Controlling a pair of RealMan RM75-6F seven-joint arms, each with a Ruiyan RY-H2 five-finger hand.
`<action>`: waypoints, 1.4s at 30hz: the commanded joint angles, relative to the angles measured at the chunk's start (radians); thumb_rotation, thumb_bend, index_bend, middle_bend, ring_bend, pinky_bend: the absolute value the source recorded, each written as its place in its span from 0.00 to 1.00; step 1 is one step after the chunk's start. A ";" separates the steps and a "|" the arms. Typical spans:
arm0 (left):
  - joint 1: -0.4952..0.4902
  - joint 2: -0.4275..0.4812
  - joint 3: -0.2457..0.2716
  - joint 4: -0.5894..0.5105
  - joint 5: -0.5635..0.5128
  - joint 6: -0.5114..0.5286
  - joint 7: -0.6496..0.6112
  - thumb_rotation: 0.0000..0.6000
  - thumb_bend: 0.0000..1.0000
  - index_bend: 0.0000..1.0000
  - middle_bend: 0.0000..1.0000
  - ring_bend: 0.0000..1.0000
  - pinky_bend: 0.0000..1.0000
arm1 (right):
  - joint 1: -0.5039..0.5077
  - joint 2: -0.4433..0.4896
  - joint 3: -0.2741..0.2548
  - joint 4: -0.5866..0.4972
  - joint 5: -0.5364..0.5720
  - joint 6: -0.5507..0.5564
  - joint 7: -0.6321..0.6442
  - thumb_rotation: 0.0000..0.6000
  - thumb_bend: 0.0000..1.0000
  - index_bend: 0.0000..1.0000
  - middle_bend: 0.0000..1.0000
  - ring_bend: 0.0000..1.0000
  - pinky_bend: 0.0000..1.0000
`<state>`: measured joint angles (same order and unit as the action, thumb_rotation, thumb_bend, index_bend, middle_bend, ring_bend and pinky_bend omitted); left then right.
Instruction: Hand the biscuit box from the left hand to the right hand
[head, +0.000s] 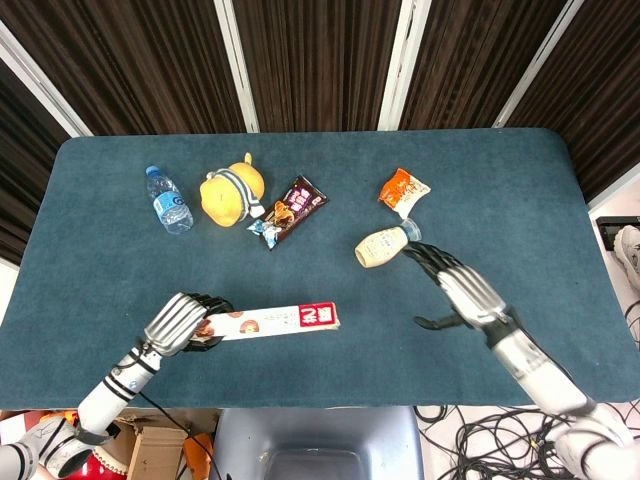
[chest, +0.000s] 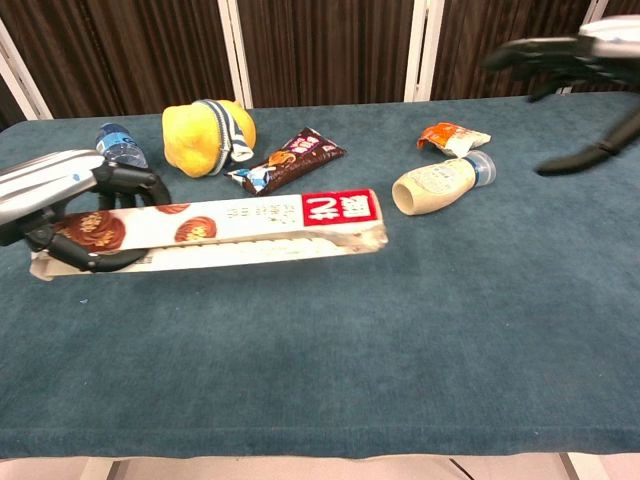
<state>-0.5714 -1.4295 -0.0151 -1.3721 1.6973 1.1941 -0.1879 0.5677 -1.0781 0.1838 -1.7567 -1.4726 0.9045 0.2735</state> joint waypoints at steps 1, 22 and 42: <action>-0.022 0.005 -0.012 -0.045 -0.007 -0.024 0.059 1.00 0.36 0.61 0.64 0.58 0.68 | 0.116 -0.010 0.069 -0.024 0.111 -0.126 0.051 1.00 0.12 0.01 0.01 0.00 0.14; -0.032 0.018 -0.004 -0.057 -0.054 -0.043 0.072 1.00 0.36 0.61 0.65 0.58 0.68 | 0.305 -0.176 0.008 -0.059 0.399 -0.209 -0.347 1.00 0.12 0.09 0.05 0.00 0.15; -0.054 -0.012 0.005 -0.049 -0.052 -0.056 0.045 1.00 0.36 0.60 0.64 0.57 0.68 | 0.369 -0.300 -0.018 -0.024 0.532 -0.144 -0.449 1.00 0.12 0.57 0.34 0.25 0.34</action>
<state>-0.6249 -1.4410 -0.0106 -1.4201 1.6458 1.1397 -0.1434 0.9350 -1.3749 0.1690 -1.7839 -0.9381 0.7605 -0.1719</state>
